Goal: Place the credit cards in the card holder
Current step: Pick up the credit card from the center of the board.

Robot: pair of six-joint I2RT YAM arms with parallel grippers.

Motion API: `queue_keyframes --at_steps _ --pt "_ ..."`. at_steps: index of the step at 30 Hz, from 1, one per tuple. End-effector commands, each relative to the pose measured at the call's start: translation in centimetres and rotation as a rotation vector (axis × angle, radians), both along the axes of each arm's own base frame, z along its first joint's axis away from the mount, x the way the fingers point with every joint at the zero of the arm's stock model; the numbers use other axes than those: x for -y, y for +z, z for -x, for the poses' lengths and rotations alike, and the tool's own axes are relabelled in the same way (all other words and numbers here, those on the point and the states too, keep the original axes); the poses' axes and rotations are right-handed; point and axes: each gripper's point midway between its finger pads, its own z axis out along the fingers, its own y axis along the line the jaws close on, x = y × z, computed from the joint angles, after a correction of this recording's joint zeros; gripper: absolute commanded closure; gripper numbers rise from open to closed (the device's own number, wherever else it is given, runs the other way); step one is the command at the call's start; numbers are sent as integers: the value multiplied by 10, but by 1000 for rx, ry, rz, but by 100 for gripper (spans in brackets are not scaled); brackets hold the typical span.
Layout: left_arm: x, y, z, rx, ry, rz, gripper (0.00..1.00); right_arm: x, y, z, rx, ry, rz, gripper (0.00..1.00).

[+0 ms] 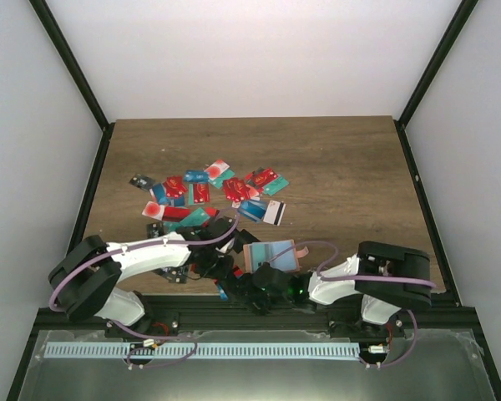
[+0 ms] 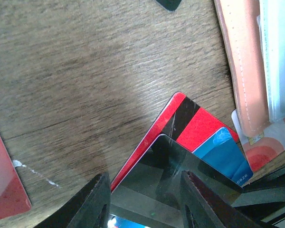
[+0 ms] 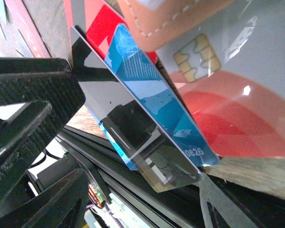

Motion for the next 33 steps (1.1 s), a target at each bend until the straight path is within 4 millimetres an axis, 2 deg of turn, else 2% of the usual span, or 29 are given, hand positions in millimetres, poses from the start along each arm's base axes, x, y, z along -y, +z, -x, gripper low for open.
queue_keyframes --at_steps 1,12,22,33 --pt "-19 -14 21 -69 13 -64 57 6 -17 4 -34 0 47 36" --pt "-17 -11 23 -71 10 -54 57 -2 -22 -2 -50 -34 19 59" --pt "-18 -9 22 -66 16 -55 58 -11 -27 4 -86 2 40 81" --pt "-22 16 -3 48 78 -94 58 -15 -11 6 -62 69 126 83"
